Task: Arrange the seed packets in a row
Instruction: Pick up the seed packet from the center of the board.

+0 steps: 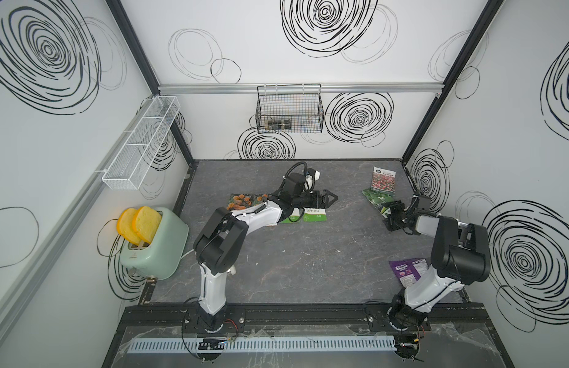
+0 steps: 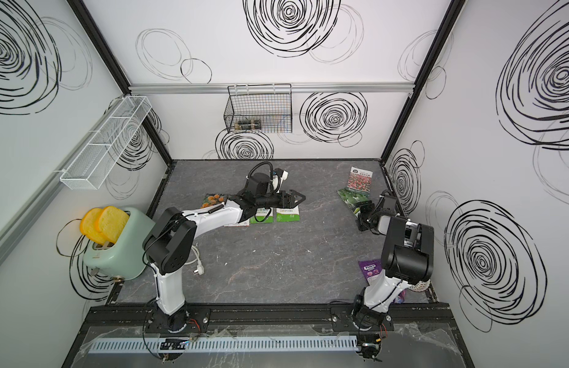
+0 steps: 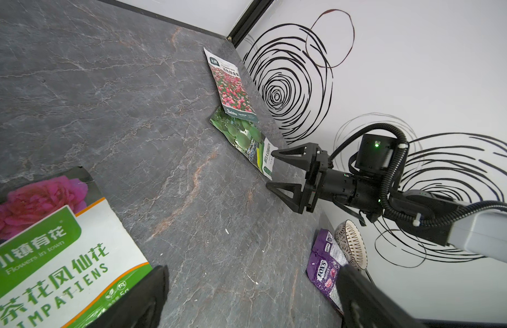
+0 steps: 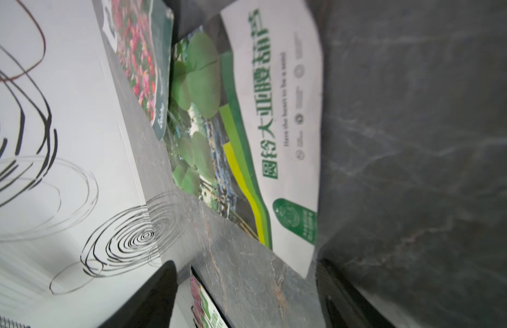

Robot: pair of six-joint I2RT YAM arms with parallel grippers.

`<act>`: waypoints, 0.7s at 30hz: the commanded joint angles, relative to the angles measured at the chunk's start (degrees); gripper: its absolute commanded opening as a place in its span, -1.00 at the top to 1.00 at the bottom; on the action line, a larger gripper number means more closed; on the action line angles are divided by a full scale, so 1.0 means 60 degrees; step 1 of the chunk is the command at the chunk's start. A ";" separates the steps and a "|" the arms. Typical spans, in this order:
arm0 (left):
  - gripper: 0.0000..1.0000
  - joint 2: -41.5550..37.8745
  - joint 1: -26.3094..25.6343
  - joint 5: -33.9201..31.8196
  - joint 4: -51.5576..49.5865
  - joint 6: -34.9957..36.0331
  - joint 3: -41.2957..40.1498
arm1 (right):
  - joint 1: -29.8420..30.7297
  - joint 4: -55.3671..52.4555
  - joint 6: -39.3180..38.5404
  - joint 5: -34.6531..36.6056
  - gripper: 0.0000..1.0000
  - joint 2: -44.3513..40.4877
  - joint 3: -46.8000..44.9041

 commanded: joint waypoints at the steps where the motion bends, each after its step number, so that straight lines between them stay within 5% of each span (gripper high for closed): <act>1: -0.94 0.0234 0.0018 0.0187 0.0070 0.0113 0.0292 | 0.0156 -0.0152 0.0625 0.0985 -0.35 0.0279 0.0162; 7: -0.97 0.0349 0.0018 0.0304 -0.0084 0.0240 0.0480 | 0.0267 0.0022 0.0647 0.1281 -0.01 0.0913 0.0469; 18: -1.00 0.0320 0.0018 0.0394 -0.0126 0.0329 0.0468 | 0.0428 -0.0224 -0.0059 0.1927 0.94 0.1541 0.1222; 21: -1.00 0.0257 0.0018 0.0367 -0.0186 0.0387 0.0451 | 0.0442 -0.0301 -0.0267 0.1929 1.00 0.1536 0.1338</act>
